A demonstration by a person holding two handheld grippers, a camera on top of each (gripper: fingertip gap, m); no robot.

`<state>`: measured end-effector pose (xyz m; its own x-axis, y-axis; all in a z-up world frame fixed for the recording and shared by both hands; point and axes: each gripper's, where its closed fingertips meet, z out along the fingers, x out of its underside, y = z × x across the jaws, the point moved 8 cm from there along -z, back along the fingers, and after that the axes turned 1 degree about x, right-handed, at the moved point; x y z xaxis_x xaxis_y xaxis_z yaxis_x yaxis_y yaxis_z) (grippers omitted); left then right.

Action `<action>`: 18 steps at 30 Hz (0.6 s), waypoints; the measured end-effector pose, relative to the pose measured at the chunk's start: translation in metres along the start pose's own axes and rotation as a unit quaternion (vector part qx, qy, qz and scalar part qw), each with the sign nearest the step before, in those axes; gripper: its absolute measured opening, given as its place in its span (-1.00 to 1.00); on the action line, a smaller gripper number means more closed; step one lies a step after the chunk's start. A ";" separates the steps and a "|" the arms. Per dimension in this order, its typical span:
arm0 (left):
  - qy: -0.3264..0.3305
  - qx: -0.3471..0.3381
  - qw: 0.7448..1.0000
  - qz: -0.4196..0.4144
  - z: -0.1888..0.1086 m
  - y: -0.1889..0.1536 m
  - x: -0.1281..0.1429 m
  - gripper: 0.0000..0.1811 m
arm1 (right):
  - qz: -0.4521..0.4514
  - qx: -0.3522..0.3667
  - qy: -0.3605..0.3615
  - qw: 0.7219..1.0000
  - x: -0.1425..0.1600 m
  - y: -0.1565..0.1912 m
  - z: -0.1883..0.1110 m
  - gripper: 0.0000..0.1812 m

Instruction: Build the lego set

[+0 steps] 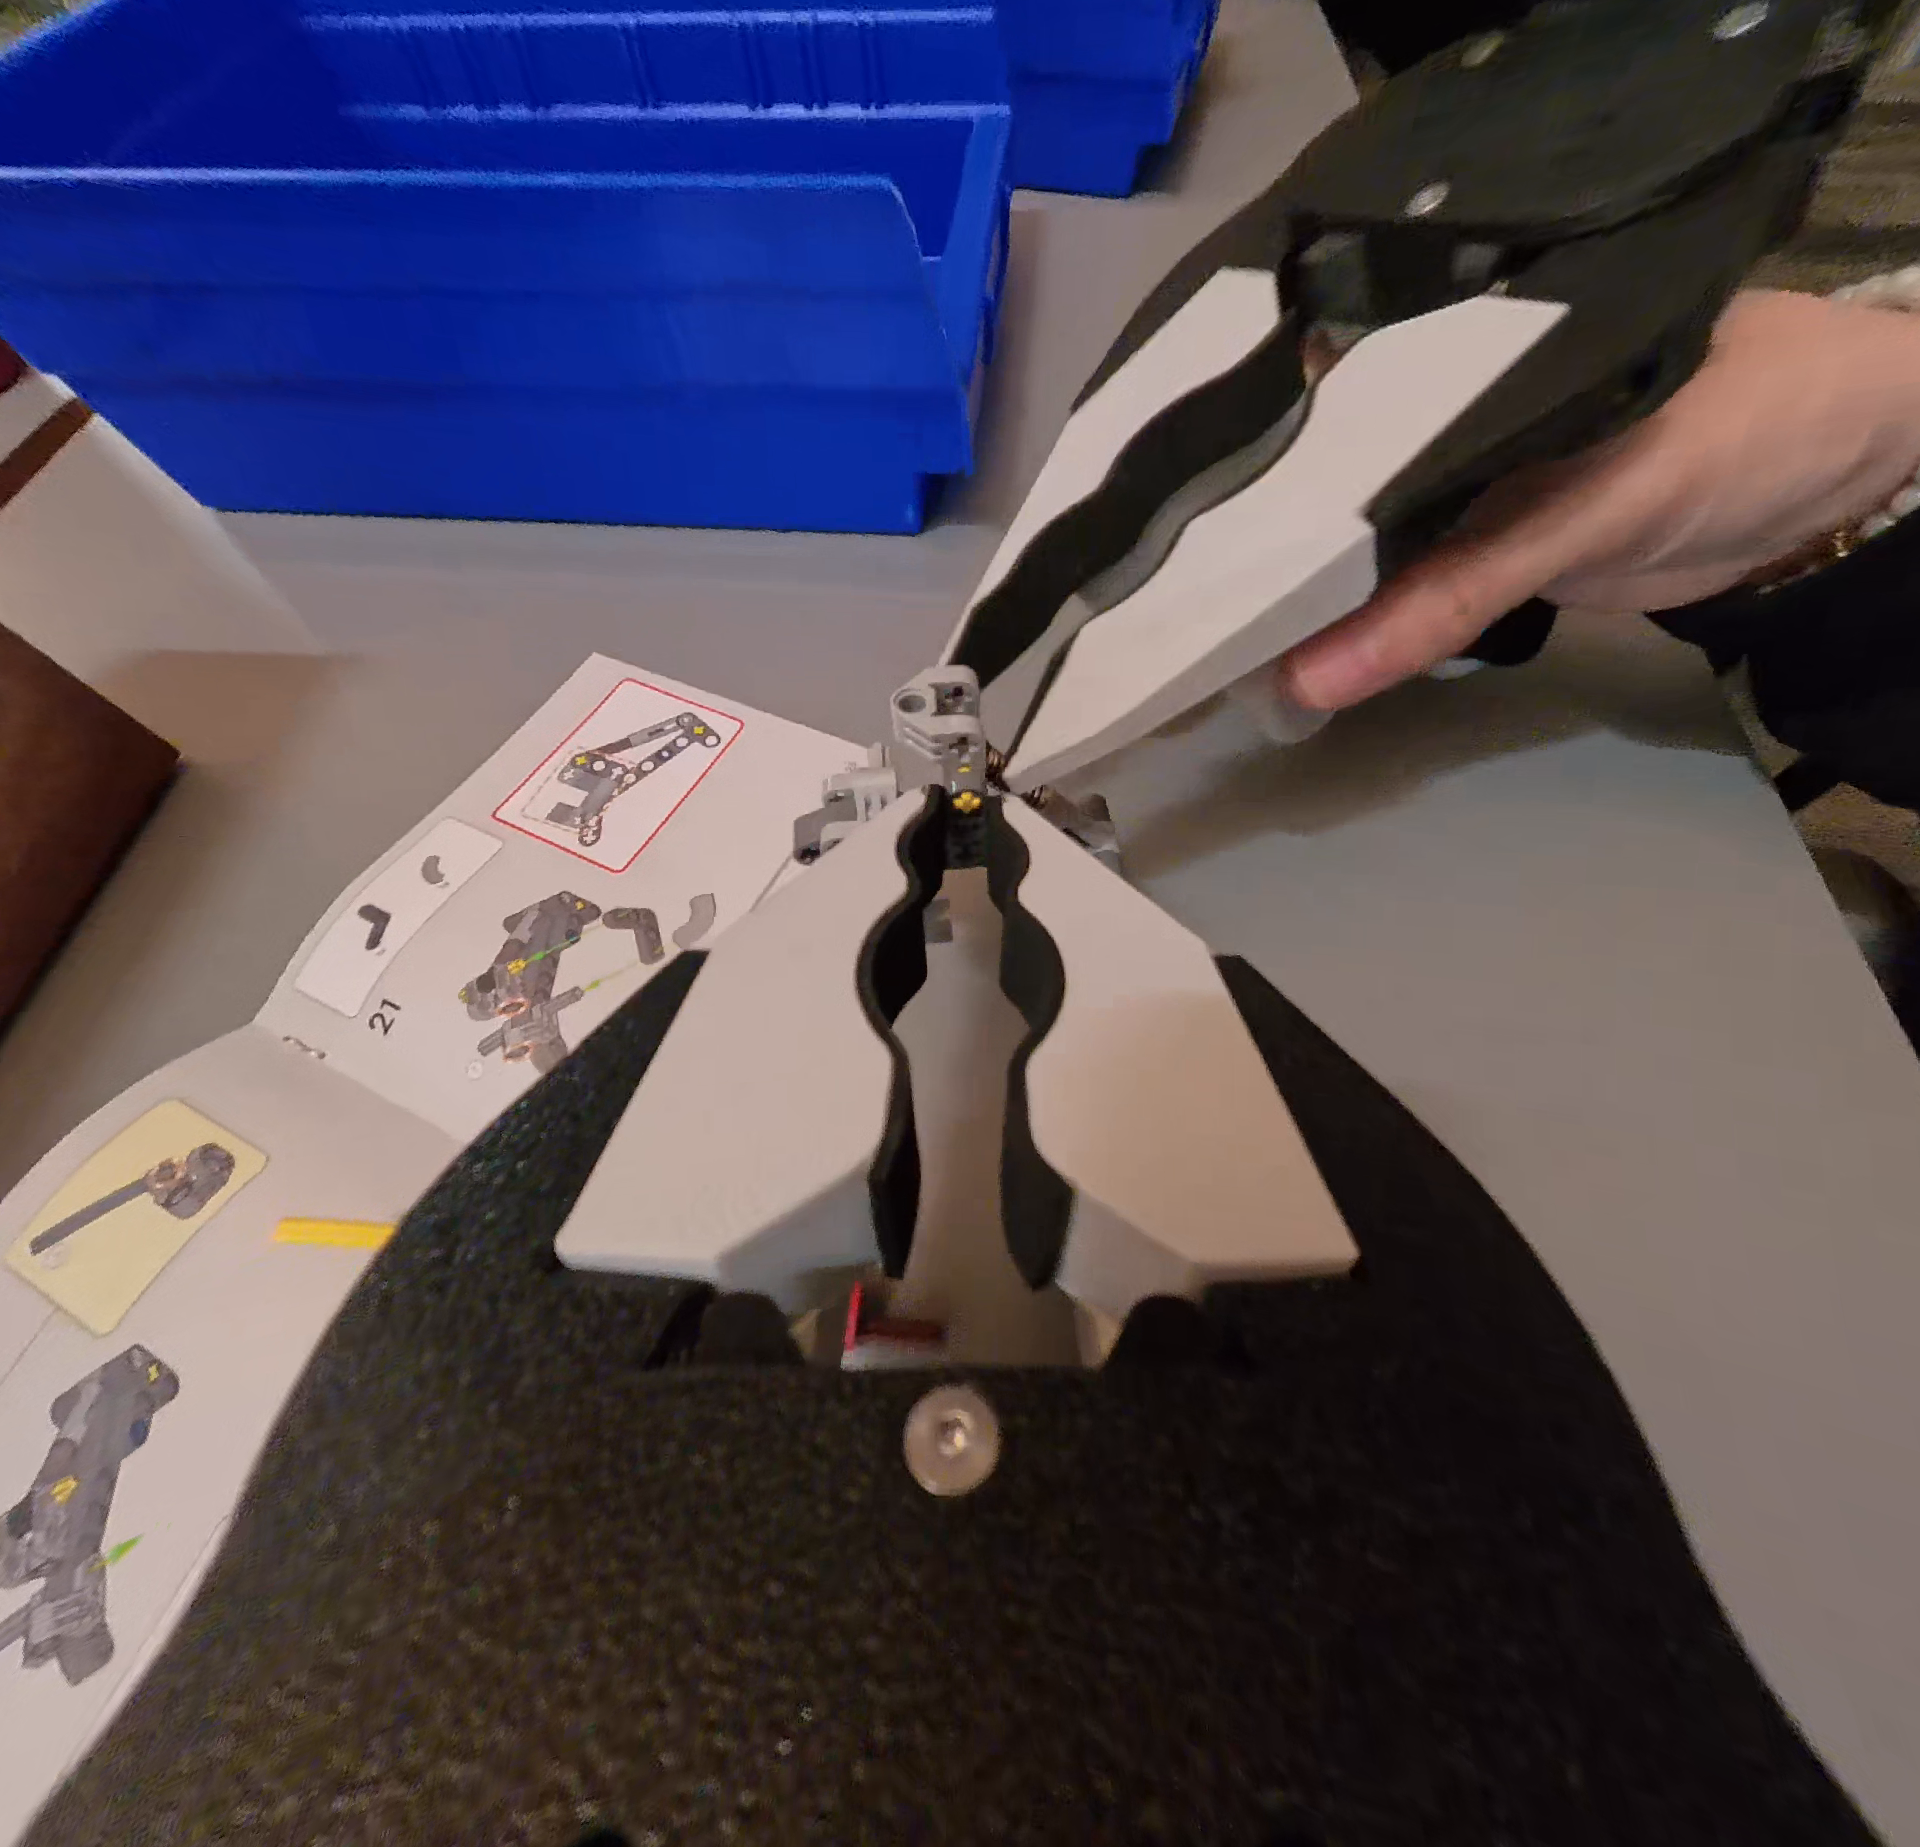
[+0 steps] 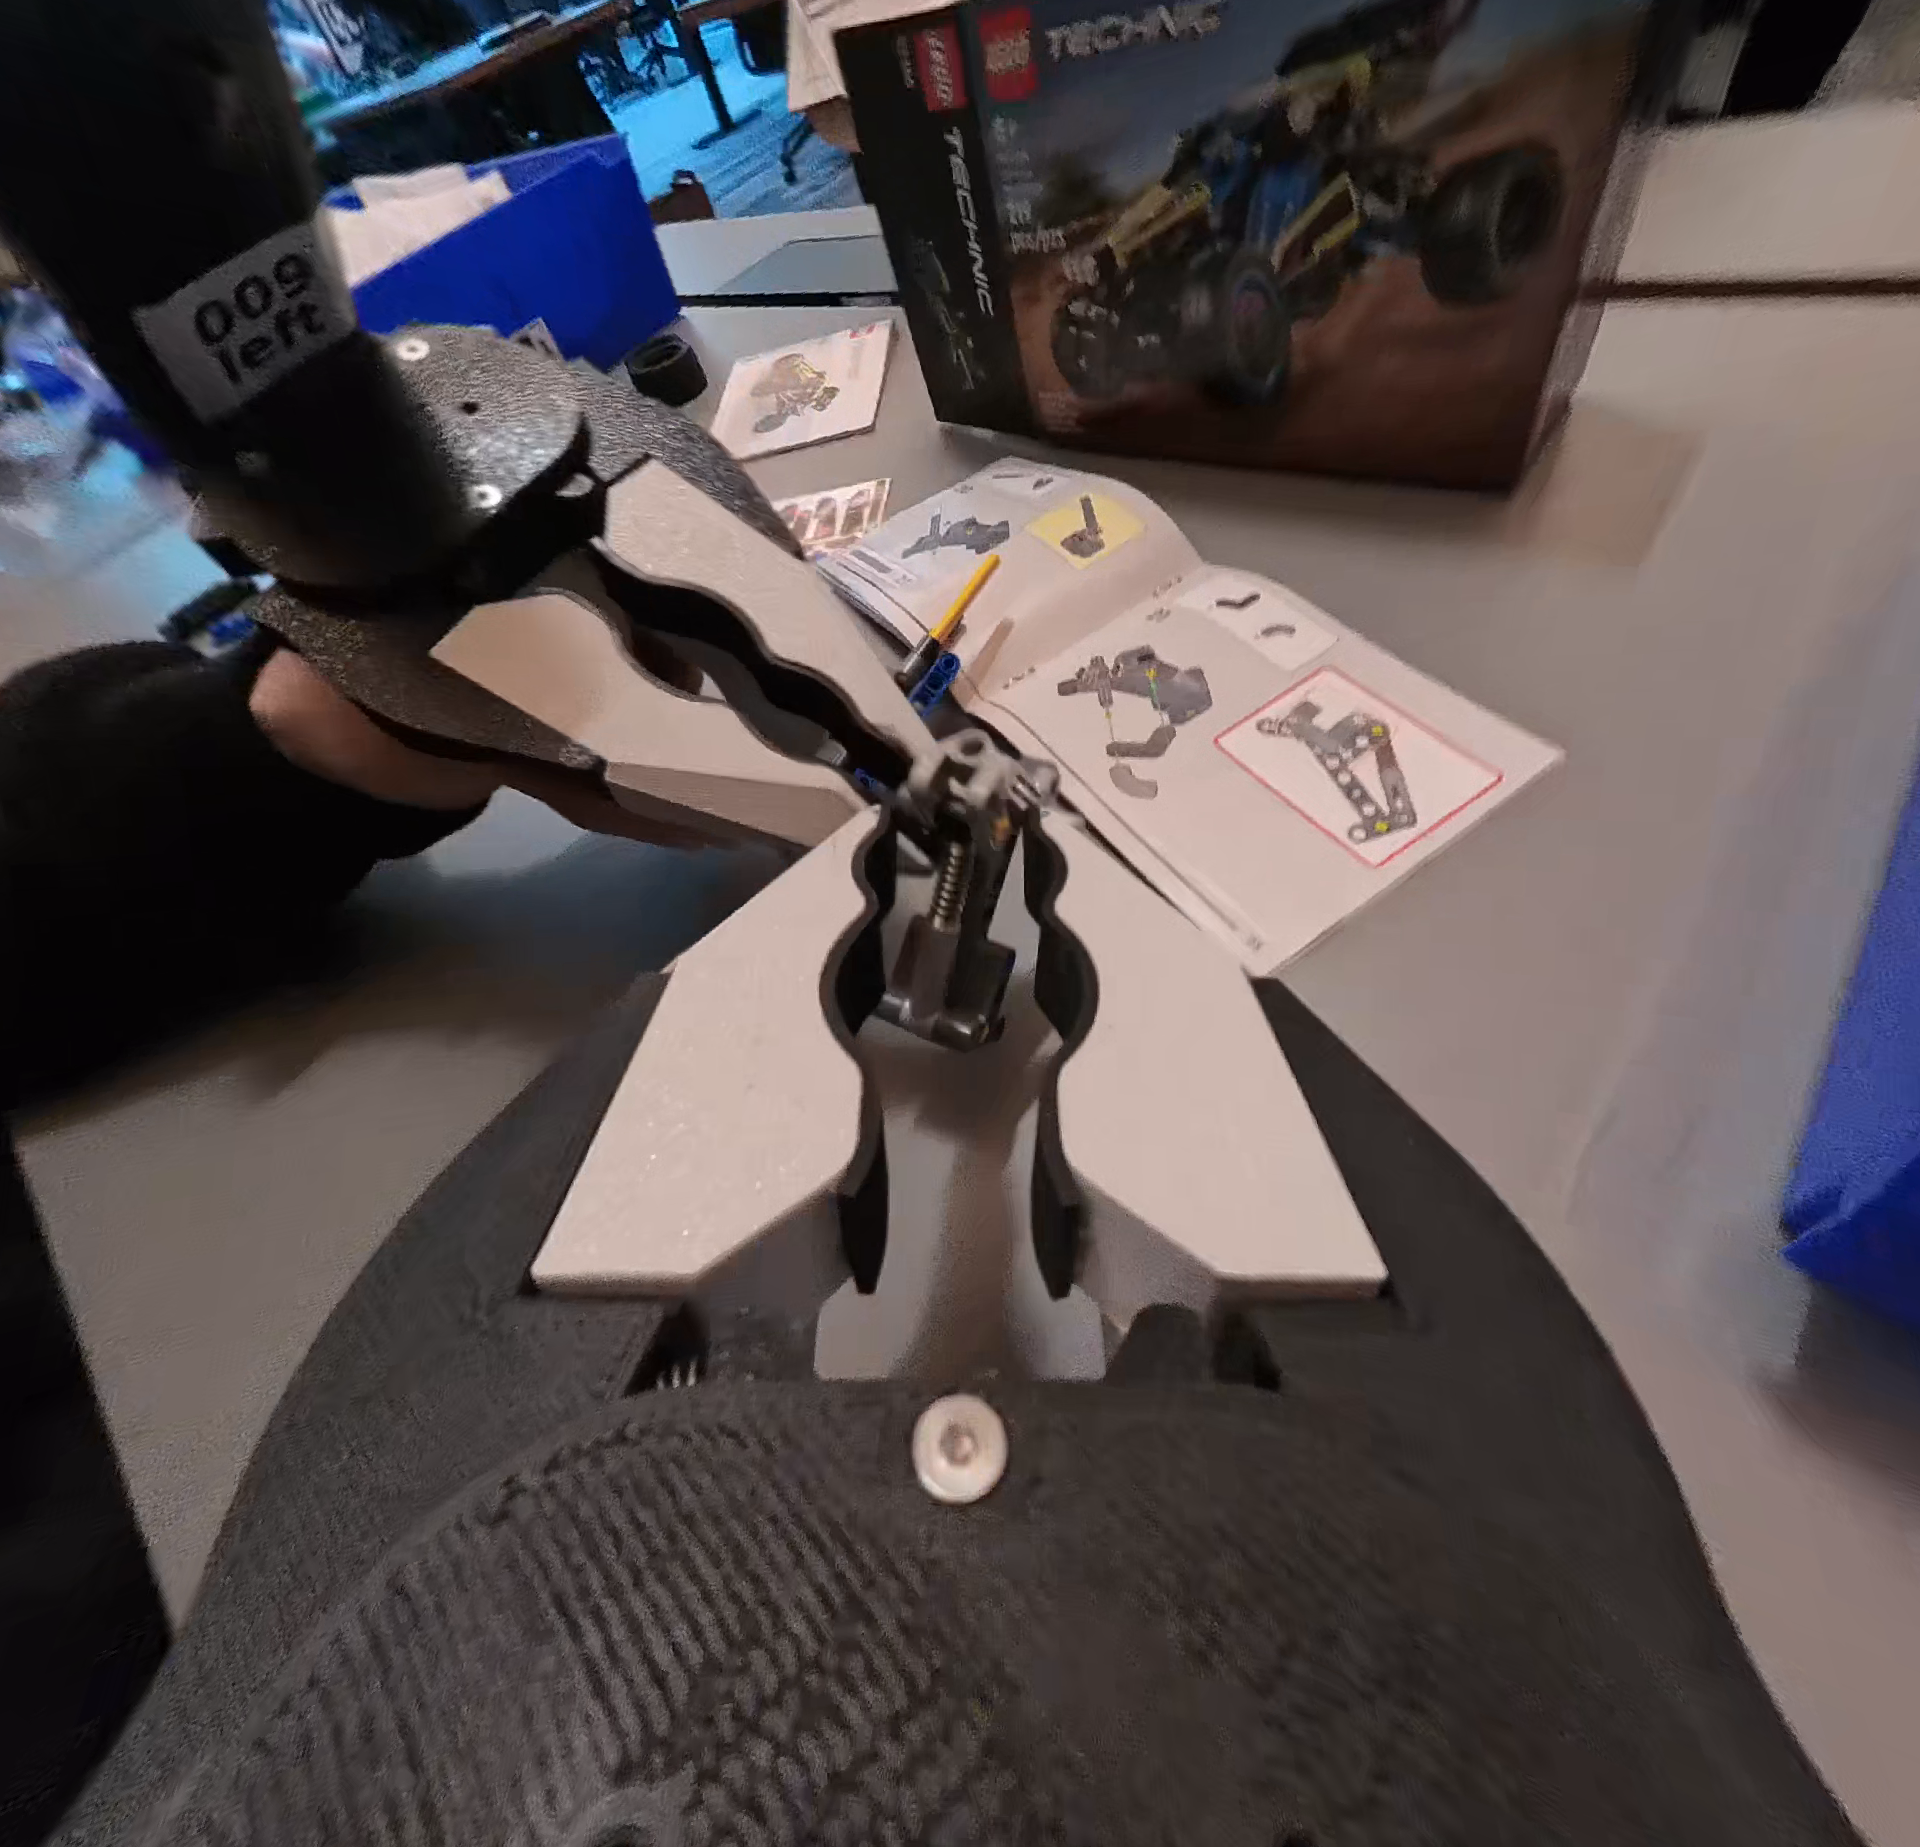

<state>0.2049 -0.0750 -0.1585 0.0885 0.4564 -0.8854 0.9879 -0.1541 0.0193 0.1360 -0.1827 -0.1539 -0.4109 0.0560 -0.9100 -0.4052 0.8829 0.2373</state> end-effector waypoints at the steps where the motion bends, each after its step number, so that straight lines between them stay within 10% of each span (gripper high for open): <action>1: 0.004 0.002 1.000 0.003 0.001 -0.001 0.001 -0.95 | -0.016 0.006 -0.001 1.000 -0.001 0.002 0.001 -0.78; 18: 0.019 -0.031 0.999 0.005 0.011 -0.002 0.015 -0.94 | 0.046 -0.003 0.031 0.998 0.009 -0.008 0.013 -0.83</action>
<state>0.2025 -0.0770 -0.1770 0.1010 0.4876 -0.8672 0.9929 -0.1046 0.0569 0.1462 -0.1827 -0.1689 -0.4958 0.1071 -0.8618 -0.3685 0.8727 0.3204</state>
